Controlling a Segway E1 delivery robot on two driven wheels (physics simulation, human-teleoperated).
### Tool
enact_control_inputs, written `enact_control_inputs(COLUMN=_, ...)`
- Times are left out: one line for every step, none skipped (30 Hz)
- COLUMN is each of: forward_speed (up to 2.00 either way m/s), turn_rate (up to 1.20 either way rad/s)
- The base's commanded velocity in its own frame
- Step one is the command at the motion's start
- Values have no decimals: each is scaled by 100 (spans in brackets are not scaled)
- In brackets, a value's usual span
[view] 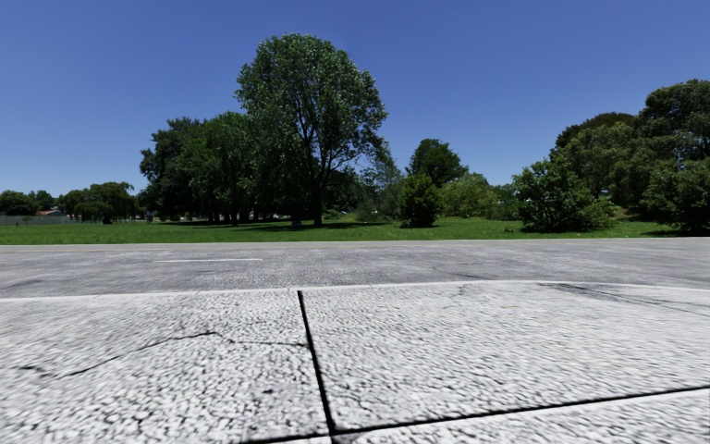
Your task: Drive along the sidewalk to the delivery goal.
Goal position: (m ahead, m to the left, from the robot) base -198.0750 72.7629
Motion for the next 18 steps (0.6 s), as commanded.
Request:
enact_control_inputs(forward_speed=0, turn_rate=0)
enact_control_inputs(forward_speed=0, turn_rate=0)
enact_control_inputs(forward_speed=0, turn_rate=0)
enact_control_inputs(forward_speed=0, turn_rate=0)
enact_control_inputs(forward_speed=0, turn_rate=0)
enact_control_inputs(forward_speed=0, turn_rate=0)
enact_control_inputs(forward_speed=0, turn_rate=0)
enact_control_inputs(forward_speed=0, turn_rate=0)
enact_control_inputs(forward_speed=0, turn_rate=0)
enact_control_inputs(forward_speed=0, turn_rate=0)
enact_control_inputs(forward_speed=0, turn_rate=0)
enact_control_inputs(forward_speed=0, turn_rate=0)
enact_control_inputs(forward_speed=0, turn_rate=0)
enact_control_inputs(forward_speed=0, turn_rate=0)
enact_control_inputs(forward_speed=0, turn_rate=0)
enact_control_inputs(forward_speed=0, turn_rate=0)
enact_control_inputs(forward_speed=0, turn_rate=0)
enact_control_inputs(forward_speed=0, turn_rate=0)
